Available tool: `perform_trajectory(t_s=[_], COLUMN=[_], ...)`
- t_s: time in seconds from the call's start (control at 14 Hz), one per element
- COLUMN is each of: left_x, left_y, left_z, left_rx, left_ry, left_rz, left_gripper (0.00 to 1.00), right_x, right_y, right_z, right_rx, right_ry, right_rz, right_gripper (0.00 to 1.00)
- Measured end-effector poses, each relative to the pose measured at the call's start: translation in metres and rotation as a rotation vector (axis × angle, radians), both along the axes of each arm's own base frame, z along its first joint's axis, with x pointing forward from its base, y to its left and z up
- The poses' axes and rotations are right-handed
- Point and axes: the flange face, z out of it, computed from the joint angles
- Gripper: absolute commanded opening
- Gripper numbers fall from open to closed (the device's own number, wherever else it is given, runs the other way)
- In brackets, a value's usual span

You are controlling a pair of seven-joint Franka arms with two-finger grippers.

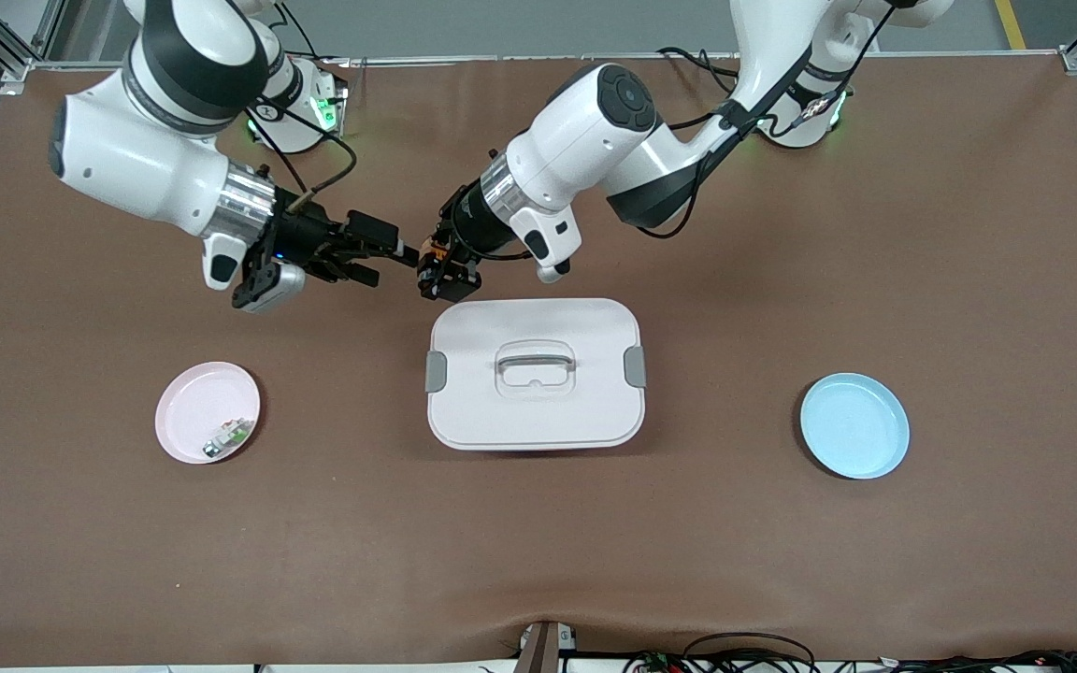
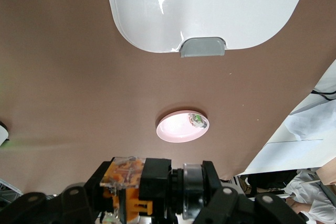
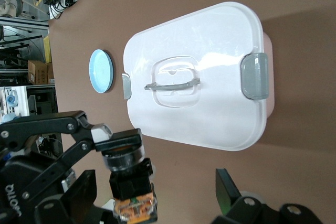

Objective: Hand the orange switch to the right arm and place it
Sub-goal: 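Hold the switch out while the right gripper reaches to grasp it, then close the right gripper on the switch and open the left gripper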

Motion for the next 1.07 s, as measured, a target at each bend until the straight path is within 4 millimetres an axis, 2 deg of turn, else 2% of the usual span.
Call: perform_trajectory(t_s=[0.29, 0.71, 1.07], left_x=[0.000, 0.001, 0.001], left_y=[0.000, 0.000, 0.001], left_z=[-0.001, -0.001, -0.001], left_rx=[0.001, 0.001, 0.002], left_ry=[0.001, 0.001, 0.001], left_rz=[0.001, 0.001, 0.002], left_gripper=[0.28, 0.28, 0.28], right_x=[0.003, 0.005, -0.001], right_y=[0.018, 0.020, 0.033], right_z=[-0.015, -0.013, -0.015], right_rx=[-0.007, -0.004, -0.005], right_ry=[0.012, 0.018, 0.022], right_rz=[-0.006, -0.016, 0.008], right_gripper=[1.00, 1.00, 1.00])
